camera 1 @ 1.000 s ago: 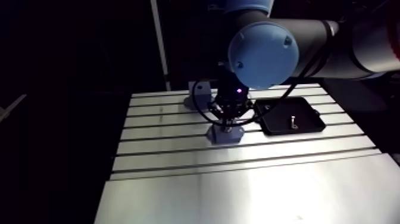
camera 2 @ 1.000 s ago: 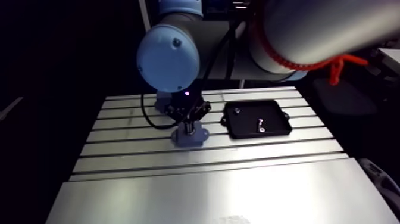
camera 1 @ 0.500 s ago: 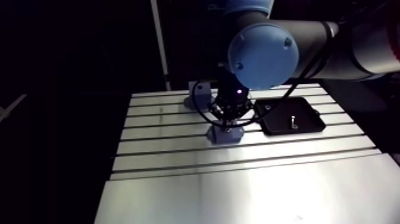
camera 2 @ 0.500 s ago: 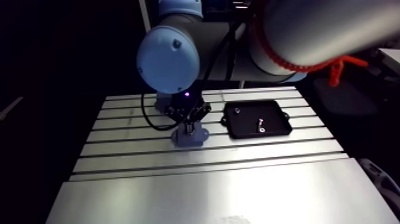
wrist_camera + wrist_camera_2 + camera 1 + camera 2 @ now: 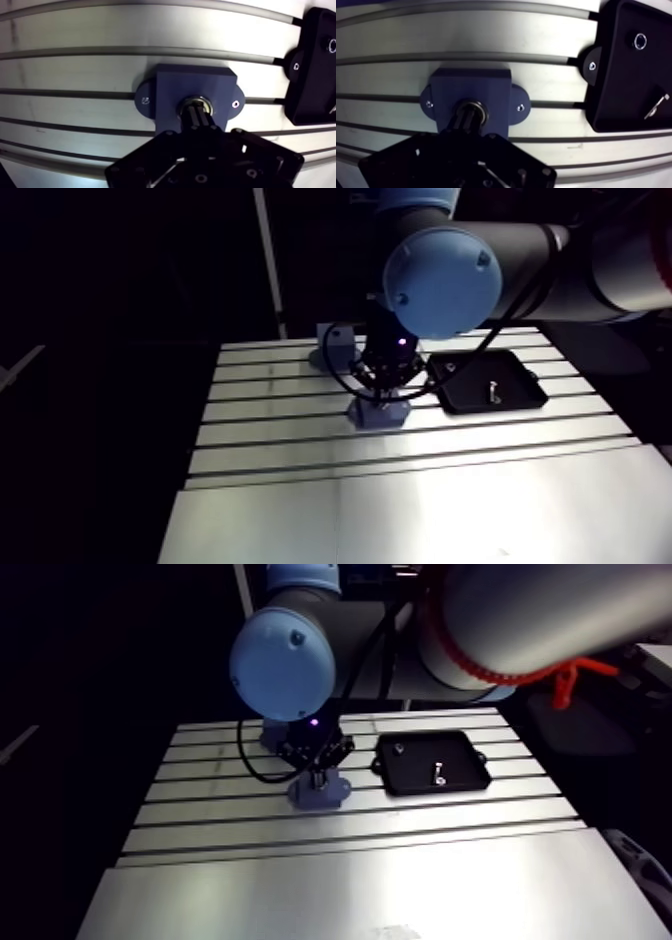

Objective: Pick up the bearing and press it into the housing until flush.

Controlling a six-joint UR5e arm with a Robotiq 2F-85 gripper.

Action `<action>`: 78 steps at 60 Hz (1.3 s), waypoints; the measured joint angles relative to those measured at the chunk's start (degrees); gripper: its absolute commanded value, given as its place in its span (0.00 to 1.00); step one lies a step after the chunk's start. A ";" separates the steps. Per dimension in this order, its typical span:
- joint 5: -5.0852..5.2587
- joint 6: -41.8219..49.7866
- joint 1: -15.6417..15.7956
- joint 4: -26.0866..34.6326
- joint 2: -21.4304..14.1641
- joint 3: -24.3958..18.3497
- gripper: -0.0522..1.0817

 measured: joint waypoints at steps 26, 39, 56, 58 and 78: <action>0.00 -0.17 0.06 -0.05 0.17 -0.03 0.99; 0.01 -0.21 0.02 -0.04 0.40 -0.05 0.99; -0.06 -0.23 -0.01 -0.04 0.44 -0.04 0.99; -0.07 -0.23 -0.01 -0.04 0.45 -0.05 0.98; -0.09 -0.23 0.00 -0.07 0.50 -0.02 0.98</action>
